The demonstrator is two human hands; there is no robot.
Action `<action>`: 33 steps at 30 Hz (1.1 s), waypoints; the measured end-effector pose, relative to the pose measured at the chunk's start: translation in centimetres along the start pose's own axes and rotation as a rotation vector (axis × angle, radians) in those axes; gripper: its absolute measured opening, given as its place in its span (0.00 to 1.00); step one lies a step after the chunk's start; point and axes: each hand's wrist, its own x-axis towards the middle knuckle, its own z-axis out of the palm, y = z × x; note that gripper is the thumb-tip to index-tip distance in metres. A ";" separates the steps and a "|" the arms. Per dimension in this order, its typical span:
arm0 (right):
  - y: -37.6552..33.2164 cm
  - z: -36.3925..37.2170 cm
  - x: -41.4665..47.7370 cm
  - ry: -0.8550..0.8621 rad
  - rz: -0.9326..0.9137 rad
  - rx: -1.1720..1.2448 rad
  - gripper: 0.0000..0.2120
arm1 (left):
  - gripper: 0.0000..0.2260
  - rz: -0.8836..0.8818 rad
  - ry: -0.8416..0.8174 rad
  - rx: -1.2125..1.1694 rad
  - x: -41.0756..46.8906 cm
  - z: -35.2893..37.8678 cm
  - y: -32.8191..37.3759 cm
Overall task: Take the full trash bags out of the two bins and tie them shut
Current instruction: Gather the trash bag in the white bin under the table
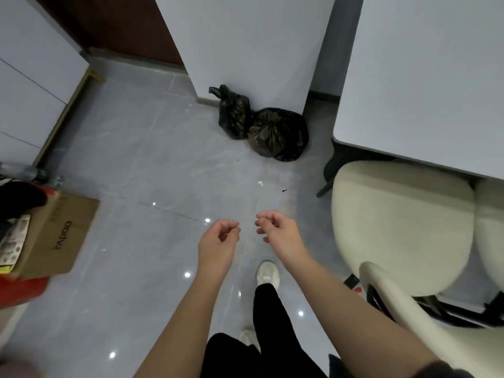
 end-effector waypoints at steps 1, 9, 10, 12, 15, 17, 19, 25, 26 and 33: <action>0.7 -0.1 -0.6 -0.009 -0.005 0.003 0.07 | 0.09 0.002 0.008 -0.003 -1.0 0.1 -0.5; 8.1 -2.6 -8.2 -0.137 -0.090 -0.073 0.07 | 0.07 0.049 0.102 -0.036 -11.6 2.0 -6.3; 9.0 -3.1 -9.4 -0.154 -0.097 -0.077 0.07 | 0.07 0.047 0.115 -0.044 -13.2 2.2 -7.1; 10.7 -4.4 -12.0 -0.189 -0.091 -0.097 0.07 | 0.06 0.020 0.146 -0.051 -16.7 2.6 -8.4; 12.3 -6.6 -15.8 -0.227 -0.071 -0.128 0.07 | 0.06 -0.029 0.174 -0.076 -22.3 3.3 -9.6; 13.0 -8.4 -17.7 -0.254 -0.076 -0.152 0.07 | 0.05 -0.043 0.181 -0.088 -25.1 4.2 -9.9; 13.6 -10.4 -18.9 -0.273 -0.088 -0.168 0.07 | 0.06 -0.049 0.210 -0.118 -27.0 5.7 -10.2; 18.3 -18.7 -20.5 -0.385 -0.053 -0.255 0.07 | 0.05 -0.108 0.308 -0.209 -32.9 13.9 -12.8; 19.3 -20.4 -20.5 -0.408 -0.041 -0.277 0.07 | 0.05 -0.135 0.328 -0.217 -34.0 15.8 -13.5; 24.6 -33.8 -21.1 -0.512 -0.004 -0.436 0.07 | 0.05 -0.285 0.390 -0.283 -41.8 29.8 -16.7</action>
